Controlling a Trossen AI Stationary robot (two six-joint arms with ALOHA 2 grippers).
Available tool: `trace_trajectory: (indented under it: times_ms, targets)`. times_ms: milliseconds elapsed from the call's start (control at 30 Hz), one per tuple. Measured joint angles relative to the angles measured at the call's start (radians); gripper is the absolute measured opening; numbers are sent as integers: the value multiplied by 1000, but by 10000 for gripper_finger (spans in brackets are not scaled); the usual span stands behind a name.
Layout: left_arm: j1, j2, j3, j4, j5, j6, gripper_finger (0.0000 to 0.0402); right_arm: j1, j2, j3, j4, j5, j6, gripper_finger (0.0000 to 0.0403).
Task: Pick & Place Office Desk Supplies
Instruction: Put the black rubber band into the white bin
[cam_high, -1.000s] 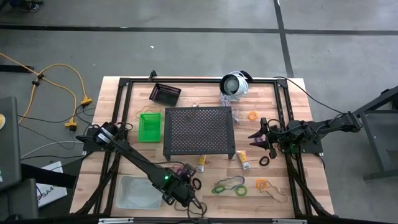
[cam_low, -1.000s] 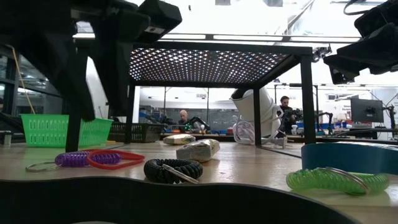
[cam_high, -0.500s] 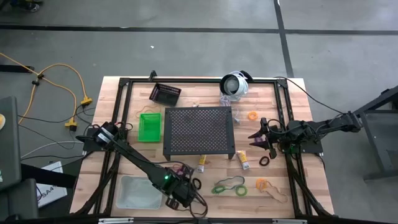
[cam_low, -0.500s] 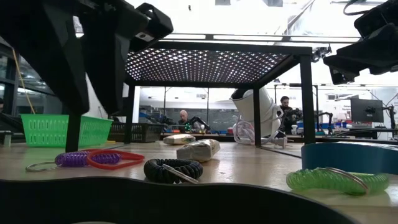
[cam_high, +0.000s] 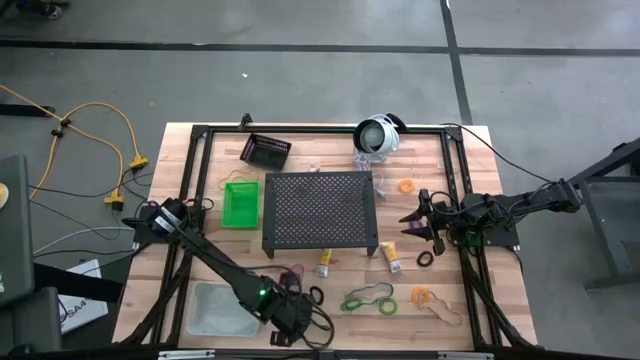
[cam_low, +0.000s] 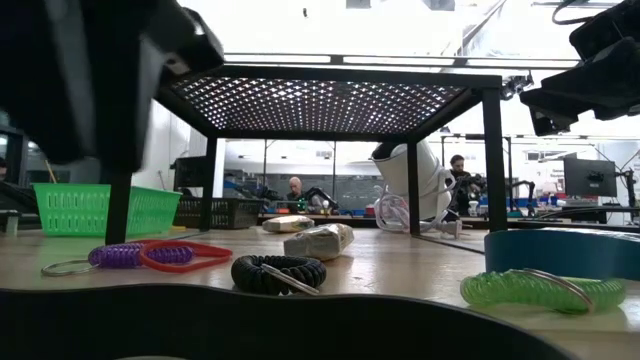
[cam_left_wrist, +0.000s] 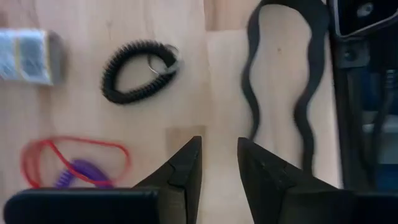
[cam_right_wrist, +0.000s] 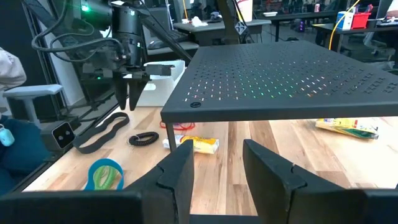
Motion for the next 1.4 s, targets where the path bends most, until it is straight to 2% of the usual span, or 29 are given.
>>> trace_trajectory:
  times_ms: [167,467,1067,1400]
  targets:
    - [7,0,0,1,62,-100,97,0,0,0,0,0,0,126]
    - [20,24,2,58,134,-114,97,0,0,0,0,1,0,126]
    - [-15,81,1,72,105,-76,97,0,0,0,0,-1,0,126]
    - [-17,82,1,66,53,-27,97,0,0,0,0,0,0,126]
